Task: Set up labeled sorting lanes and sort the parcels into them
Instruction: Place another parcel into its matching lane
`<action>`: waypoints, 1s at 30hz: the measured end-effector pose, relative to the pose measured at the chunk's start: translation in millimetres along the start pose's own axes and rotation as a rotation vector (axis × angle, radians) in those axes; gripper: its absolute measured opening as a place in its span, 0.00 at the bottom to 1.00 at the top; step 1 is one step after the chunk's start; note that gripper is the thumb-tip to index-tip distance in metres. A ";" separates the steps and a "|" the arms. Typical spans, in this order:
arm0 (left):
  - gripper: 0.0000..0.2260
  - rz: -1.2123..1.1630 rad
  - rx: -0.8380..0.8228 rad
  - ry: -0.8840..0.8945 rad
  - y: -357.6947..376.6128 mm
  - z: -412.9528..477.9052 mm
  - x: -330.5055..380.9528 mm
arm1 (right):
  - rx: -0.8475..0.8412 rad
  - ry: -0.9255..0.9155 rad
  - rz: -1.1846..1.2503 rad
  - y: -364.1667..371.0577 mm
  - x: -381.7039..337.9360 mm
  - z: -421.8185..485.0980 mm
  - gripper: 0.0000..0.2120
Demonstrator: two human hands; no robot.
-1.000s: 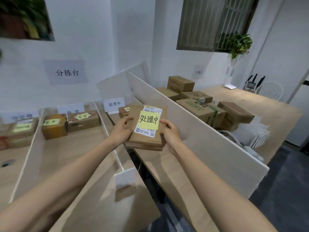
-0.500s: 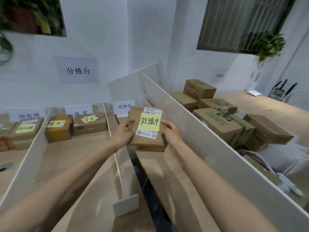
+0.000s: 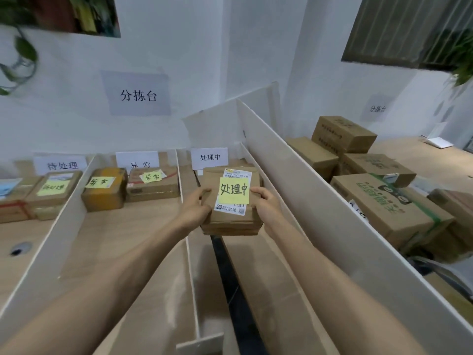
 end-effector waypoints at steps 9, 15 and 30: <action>0.17 0.024 0.093 -0.105 17.7 47.8 -46.7 | -0.095 0.098 -0.068 59.3 42.4 63.9 0.13; 0.22 0.027 0.070 -0.292 43.9 81.8 -100.3 | -0.143 0.143 -0.166 91.2 77.9 99.6 0.16; 0.26 0.171 0.064 -0.466 102.2 138.1 -183.5 | -0.231 0.210 -0.255 146.6 151.0 166.9 0.15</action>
Point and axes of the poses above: each hand's wrist, its own z-axis towards the middle knuckle, its own y-axis out of the palm, x = y × z, the point moved 10 cm from there along z, towards the middle knuckle, and after that the axes turned 14 degrees about x, right-handed, at the moved point
